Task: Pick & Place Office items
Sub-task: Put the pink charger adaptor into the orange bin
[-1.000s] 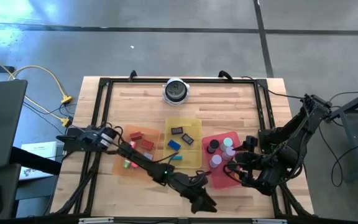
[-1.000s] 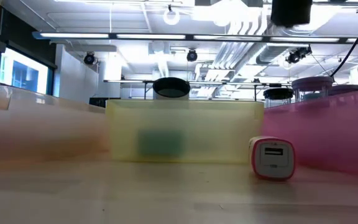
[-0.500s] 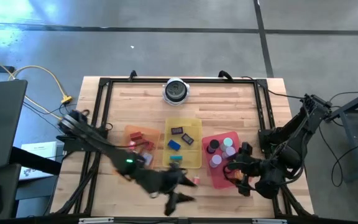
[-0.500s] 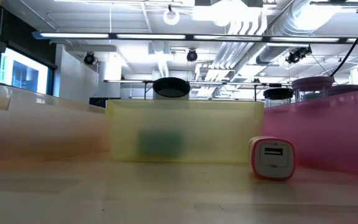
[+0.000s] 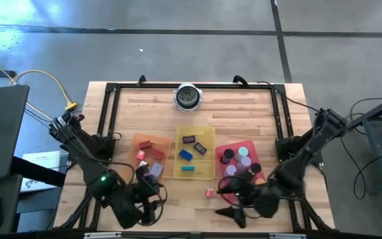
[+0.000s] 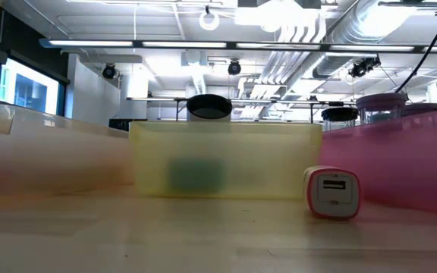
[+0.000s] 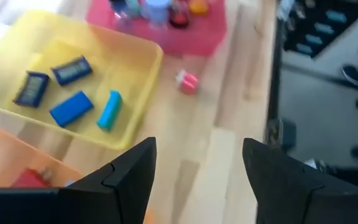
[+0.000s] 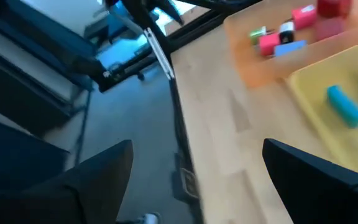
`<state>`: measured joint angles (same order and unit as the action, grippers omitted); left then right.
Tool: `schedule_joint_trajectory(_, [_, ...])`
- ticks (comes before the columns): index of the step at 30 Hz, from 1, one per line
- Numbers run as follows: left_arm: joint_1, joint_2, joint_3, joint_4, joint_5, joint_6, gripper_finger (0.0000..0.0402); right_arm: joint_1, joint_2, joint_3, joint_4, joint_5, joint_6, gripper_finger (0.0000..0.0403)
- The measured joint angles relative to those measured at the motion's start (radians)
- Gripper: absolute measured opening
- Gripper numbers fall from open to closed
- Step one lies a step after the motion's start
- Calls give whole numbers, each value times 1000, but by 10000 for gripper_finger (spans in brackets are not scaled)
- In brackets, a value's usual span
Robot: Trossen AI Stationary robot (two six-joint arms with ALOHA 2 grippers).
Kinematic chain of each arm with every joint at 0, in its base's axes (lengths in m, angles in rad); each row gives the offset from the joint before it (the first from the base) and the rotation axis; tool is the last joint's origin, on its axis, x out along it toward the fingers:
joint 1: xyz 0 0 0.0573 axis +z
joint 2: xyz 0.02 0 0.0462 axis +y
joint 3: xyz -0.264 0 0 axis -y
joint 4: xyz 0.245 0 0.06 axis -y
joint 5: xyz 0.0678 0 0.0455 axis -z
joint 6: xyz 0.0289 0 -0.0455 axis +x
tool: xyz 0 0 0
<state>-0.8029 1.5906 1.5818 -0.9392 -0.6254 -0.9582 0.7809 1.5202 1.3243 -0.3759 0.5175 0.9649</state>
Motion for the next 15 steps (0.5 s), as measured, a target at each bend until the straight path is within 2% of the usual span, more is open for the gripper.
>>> schedule_joint_trajectory(6, [-70,1,0,-2,82,3,232,-45,123,0,219,-34,43,348])
schedule_joint_trajectory(10, [-102,1,0,-3,156,14,232,-89,191,0,249,-118,198,348])
schedule_joint_trajectory(15, [-126,1,0,-9,227,40,232,-120,247,0,256,-220,251,348])
